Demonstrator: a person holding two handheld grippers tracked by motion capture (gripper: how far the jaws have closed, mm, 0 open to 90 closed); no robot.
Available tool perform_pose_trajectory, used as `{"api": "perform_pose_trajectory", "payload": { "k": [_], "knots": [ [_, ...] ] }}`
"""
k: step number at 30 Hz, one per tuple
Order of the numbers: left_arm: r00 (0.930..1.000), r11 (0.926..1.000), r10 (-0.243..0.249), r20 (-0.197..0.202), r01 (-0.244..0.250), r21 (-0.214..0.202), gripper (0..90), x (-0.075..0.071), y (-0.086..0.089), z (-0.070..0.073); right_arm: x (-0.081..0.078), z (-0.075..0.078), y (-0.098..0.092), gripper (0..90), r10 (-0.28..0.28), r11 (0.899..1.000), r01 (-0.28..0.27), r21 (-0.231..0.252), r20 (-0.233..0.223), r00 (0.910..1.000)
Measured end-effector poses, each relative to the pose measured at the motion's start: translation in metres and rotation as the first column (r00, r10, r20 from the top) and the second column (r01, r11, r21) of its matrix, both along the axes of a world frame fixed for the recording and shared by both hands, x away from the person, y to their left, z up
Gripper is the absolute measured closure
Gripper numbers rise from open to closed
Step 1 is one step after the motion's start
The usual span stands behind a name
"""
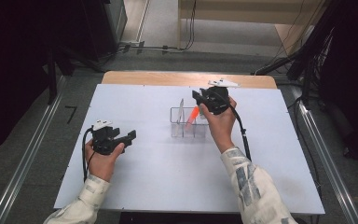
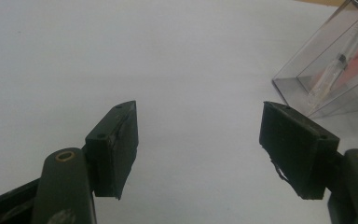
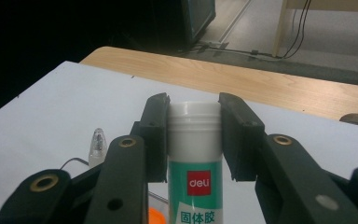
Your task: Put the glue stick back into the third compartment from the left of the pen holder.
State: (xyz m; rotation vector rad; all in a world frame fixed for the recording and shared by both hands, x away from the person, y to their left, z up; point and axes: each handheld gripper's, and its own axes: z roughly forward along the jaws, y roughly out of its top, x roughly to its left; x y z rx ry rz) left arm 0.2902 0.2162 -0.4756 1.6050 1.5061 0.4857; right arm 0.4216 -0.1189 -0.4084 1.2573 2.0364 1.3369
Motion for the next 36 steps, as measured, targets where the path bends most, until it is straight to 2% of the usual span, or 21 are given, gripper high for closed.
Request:
{"api": "perform_pose_trajectory", "payload": {
  "k": [14,18,21,24,36],
  "knots": [
    [1.0,1.0,0.0,0.0,0.0,0.001,28.6,0.0,0.0,0.0,-0.005,-0.001,-0.005,62.1,0.008,1.0,-0.008,0.006,-0.006,1.0],
    [1.0,1.0,0.0,0.0,0.0,0.001,28.6,0.0,0.0,0.0,-0.007,0.0,-0.008,60.4,0.014,1.0,-0.013,0.025,-0.004,0.9999],
    [1.0,1.0,0.0,0.001,0.0,0.0,28.6,0.0,0.0,0.0,-0.008,0.001,-0.009,62.3,0.011,1.0,-0.011,0.008,0.004,0.9999],
    [1.0,1.0,0.0,0.0,0.0,0.001,28.6,0.0,0.0,0.0,-0.008,0.001,-0.01,62.0,0.011,1.0,-0.011,0.01,-0.003,0.9999],
    [1.0,1.0,0.002,-0.001,-0.002,0.003,28.6,0.0,0.0,0.0,-0.006,-0.01,-0.014,55.8,0.0,1.0,0.0,0.003,-0.029,0.9996]
  ]
}}
